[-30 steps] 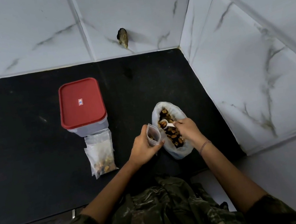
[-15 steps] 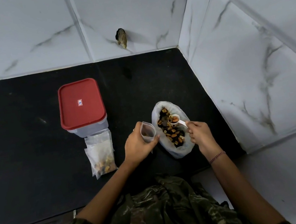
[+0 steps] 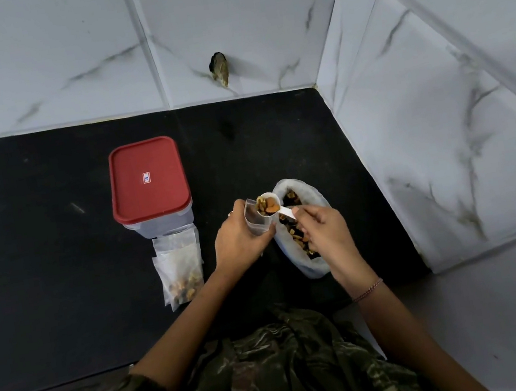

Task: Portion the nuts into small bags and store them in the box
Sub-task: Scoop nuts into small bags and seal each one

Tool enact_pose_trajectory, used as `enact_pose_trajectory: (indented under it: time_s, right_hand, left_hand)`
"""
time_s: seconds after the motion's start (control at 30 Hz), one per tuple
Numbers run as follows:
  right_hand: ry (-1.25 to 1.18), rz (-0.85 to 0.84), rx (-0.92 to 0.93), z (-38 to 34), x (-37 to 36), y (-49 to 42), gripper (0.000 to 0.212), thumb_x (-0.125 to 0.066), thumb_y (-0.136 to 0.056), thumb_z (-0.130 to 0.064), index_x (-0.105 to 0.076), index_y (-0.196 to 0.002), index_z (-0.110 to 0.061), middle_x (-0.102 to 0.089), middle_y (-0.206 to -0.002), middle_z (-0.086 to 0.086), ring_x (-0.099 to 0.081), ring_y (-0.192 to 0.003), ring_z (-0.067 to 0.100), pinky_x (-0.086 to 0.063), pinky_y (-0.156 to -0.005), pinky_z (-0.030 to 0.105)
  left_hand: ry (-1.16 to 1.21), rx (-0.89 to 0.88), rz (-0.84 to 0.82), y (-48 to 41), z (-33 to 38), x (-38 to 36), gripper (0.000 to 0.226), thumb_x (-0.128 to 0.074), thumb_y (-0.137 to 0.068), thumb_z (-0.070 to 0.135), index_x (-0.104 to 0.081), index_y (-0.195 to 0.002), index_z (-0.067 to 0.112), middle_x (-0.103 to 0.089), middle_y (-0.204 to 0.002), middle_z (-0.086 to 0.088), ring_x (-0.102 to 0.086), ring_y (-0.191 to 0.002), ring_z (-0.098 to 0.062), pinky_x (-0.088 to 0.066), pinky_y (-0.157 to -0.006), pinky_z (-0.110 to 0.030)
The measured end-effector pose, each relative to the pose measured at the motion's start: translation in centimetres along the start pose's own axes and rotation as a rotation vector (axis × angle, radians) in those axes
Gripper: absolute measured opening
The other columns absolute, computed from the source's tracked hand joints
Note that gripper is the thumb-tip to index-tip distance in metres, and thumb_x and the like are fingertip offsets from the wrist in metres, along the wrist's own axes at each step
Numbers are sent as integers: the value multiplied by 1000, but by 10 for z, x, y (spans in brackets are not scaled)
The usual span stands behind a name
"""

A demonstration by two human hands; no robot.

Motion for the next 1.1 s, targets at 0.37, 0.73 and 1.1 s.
enact_pose_trajectory:
  time_s: [0.37,0.73,1.1]
  right_hand:
    - [953,36,649,-19,-44,27,50,-63,-87,-13,-49,-134,-7,-55,-109,16,-58,-84,22,-55,-64,31]
    - [10,-145,144,7,-30,9,26,-40,-100,-12,-61,-84,-14,-55,-73,1,-52,-60,6,-44,-61,18]
    - [383,-105,272,3,-32,4,19,-53,-95,-20,-68,-107,-15,-63,-89,-12,-56,-84,-4,-42,-80,8]
  left_hand:
    - [94,35,78,1,2,13,50,-58,-68,62,-48,-100,24,-65,-90,7,-65,-82,-12,-55,-70,-43]
    - [54,35,83,3,-2,19,49,-66,-71,58,-47,-97,21,-64,-91,7,-64,-81,-12,-55,-68,-43]
    - [60,3,135,11,-7,29,48,-68,-72,52,-48,-101,19,-62,-91,8,-61,-84,-13,-54,-69,-41]
Point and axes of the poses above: each hand's wrist, its own y-axis away from the middle knuckle, its own x-axis out of the back of the hand, z = x × y, the point moved 7 cm from there along -y, towards the middle knuckle
